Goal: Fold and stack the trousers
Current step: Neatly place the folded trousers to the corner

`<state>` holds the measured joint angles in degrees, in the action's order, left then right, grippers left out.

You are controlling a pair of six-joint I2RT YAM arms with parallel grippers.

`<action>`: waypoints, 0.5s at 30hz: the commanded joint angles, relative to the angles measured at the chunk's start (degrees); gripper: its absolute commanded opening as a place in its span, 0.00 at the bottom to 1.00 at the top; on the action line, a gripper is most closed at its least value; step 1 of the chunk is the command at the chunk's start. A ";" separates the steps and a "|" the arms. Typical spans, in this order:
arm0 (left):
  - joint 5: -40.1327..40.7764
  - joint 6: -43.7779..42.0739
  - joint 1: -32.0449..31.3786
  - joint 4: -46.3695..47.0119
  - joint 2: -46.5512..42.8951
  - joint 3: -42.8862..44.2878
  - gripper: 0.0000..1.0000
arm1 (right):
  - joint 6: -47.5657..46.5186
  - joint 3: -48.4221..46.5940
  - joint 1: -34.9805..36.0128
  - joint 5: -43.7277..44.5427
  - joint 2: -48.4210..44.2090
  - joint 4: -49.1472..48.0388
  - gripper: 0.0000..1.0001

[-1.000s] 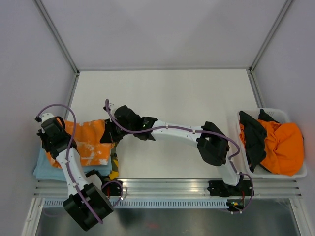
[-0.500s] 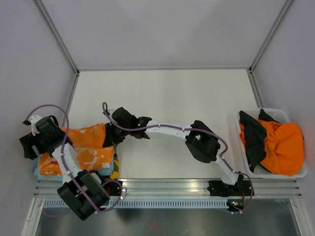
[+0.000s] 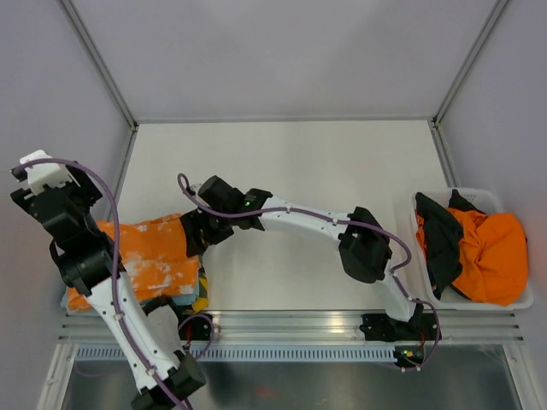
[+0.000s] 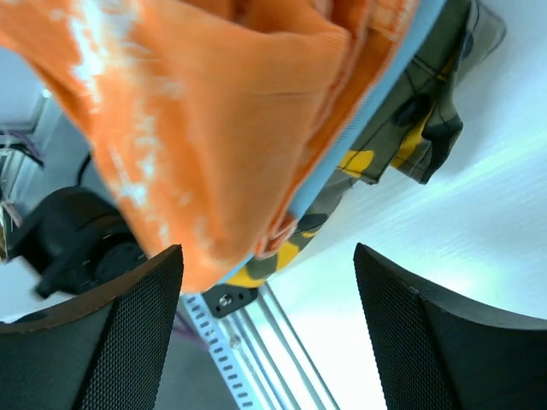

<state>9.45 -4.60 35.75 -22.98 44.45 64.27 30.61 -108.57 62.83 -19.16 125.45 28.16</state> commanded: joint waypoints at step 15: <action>15.51 49.41 -1.12 -11.66 -8.85 -25.67 0.02 | 3.05 5.92 -9.04 -2.45 -14.28 -11.81 0.20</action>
<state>18.04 33.71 34.52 -37.04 35.59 40.49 31.29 -104.36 51.72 -17.63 108.51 21.21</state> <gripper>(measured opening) 0.025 0.214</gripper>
